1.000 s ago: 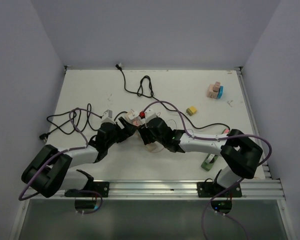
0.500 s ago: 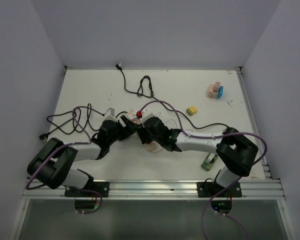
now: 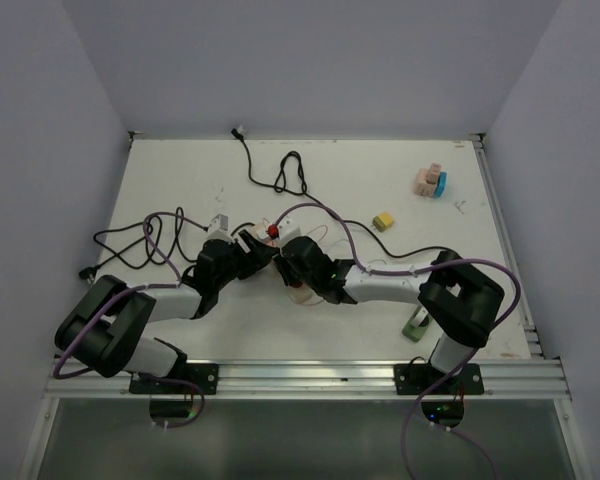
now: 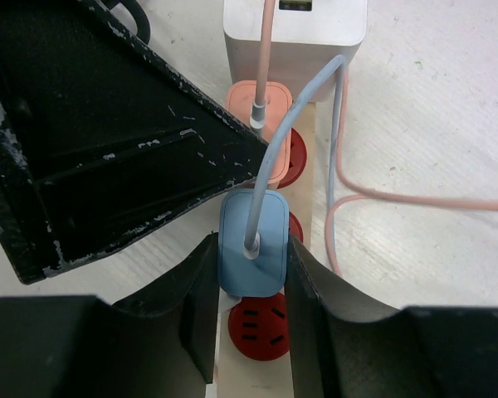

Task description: Pull the plug off the socket

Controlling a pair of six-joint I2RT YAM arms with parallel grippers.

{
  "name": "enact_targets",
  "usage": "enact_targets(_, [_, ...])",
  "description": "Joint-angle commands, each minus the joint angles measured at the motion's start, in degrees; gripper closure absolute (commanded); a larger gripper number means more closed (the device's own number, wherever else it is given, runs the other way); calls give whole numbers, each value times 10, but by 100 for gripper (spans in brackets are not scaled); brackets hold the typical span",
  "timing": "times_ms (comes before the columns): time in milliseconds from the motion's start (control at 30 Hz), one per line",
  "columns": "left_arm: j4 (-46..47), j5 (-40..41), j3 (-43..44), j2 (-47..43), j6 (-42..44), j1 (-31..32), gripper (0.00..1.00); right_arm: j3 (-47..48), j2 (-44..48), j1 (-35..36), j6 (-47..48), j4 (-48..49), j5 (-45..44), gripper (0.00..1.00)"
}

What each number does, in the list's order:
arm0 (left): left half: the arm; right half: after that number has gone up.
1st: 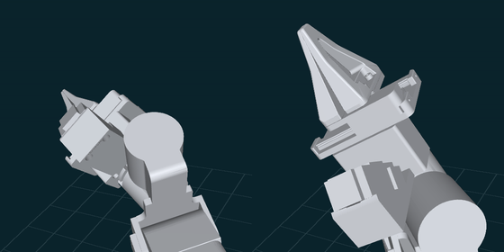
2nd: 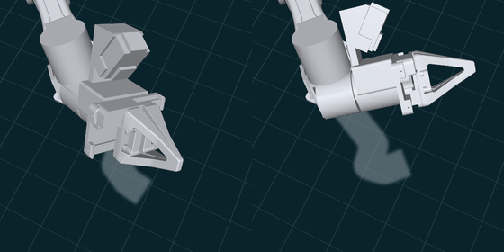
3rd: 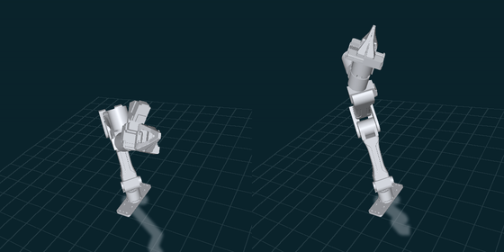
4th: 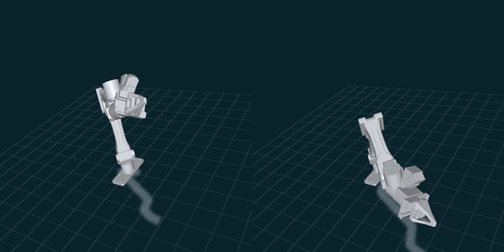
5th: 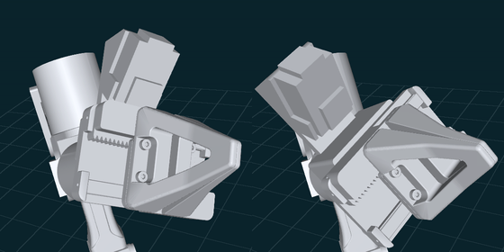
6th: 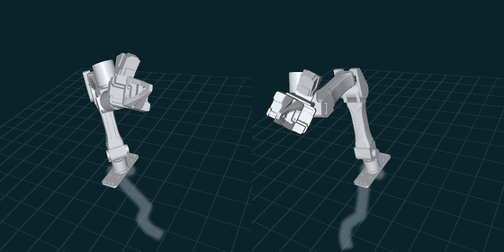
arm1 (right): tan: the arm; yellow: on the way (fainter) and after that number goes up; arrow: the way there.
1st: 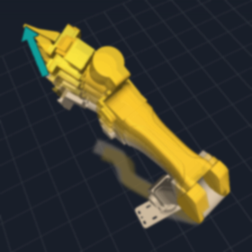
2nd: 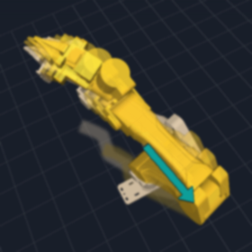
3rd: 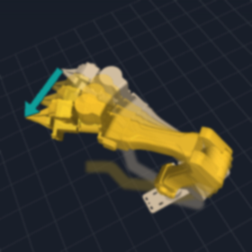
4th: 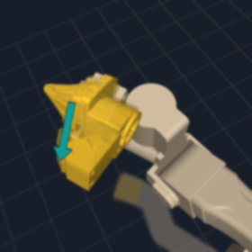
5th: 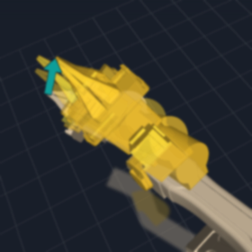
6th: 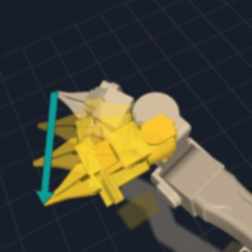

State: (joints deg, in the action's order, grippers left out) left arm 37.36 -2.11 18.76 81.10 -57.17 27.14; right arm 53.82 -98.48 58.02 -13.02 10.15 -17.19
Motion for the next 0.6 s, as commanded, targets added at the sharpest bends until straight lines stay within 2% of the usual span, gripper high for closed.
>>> enact_targets(0, [48,15,-5,-8,21,-11,27,-15,8,-3,18,29,-13,100])
enact_targets(267, [72,11,-12,-8,28,-17,28,-36,25,-12,23,38,24,100])
enact_targets(567, [90,0,-16,29,28,-19,34,-34,32,-13,21,36,39,100])
